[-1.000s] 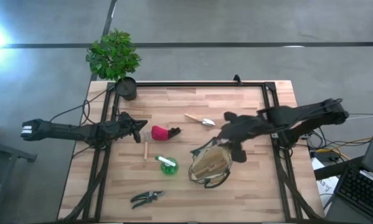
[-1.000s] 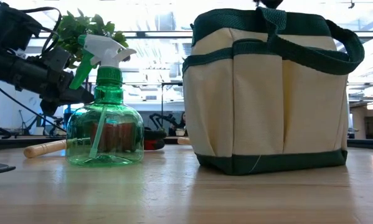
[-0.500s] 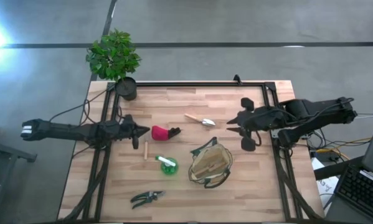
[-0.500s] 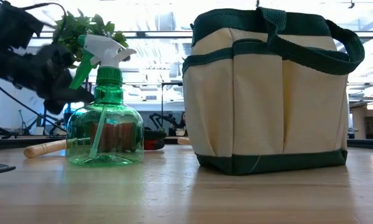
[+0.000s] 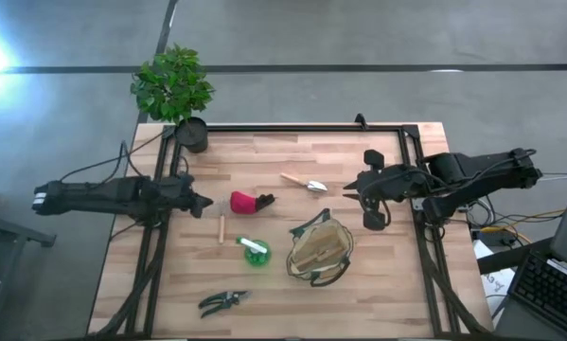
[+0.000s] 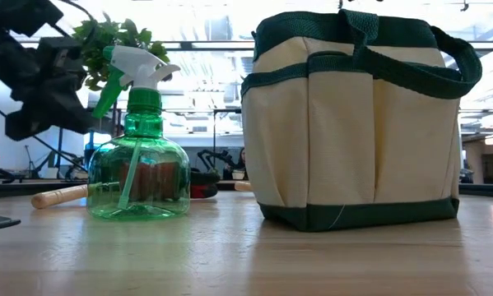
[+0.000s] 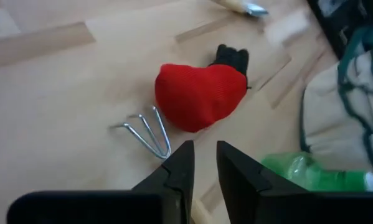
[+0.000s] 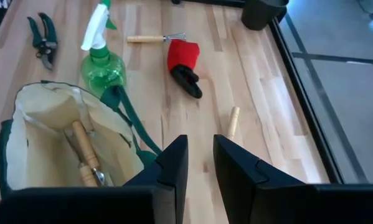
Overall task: Pick & Place Garden tools in Gardening bag
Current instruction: Put the brown hand rake into the gardening bag
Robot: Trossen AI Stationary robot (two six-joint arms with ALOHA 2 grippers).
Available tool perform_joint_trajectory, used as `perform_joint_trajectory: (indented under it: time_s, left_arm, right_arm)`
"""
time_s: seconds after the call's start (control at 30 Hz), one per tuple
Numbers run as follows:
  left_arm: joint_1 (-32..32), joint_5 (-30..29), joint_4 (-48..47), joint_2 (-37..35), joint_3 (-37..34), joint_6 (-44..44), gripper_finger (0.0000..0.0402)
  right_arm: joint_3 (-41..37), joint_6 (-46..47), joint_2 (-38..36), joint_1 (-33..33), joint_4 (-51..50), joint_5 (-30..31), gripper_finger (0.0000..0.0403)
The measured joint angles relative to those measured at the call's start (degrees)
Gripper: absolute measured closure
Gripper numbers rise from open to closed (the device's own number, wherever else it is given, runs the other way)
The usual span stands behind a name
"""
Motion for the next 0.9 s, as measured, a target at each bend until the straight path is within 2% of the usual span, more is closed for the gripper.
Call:
perform_joint_trajectory:
  time_s: [0.2, 0.4, 0.53, 0.67, 0.9]
  left_arm:
    - [0.0, 4.6, 5.9, 5.6, -3.5, -2.7, 0.0330]
    - [0.0, 3.3, 13.1, 9.7, -5.0, 2.8, 0.0330]
    - [0.0, 5.2, 16.0, 12.5, -5.4, 0.7, 0.0326]
    - [-0.1, 8.8, 17.2, 15.4, -5.3, -1.9, 0.0307]
    - [-0.1, 9.8, 17.0, 20.9, -5.3, -4.8, 0.0256]
  right_arm:
    - [-0.4, 0.5, 0.0, 0.0, -0.1, 0.4, 0.0325]
    - [-0.6, 0.1, 0.0, 0.0, -0.5, 0.5, 0.0313]
    - [-0.6, 0.1, 0.0, 0.0, -0.5, 0.5, 0.0313]
    - [-0.6, 0.5, 0.0, 0.0, -0.8, 0.5, 0.0321]
    - [-0.6, 0.6, 0.0, 0.0, -0.8, 0.5, 0.0334]
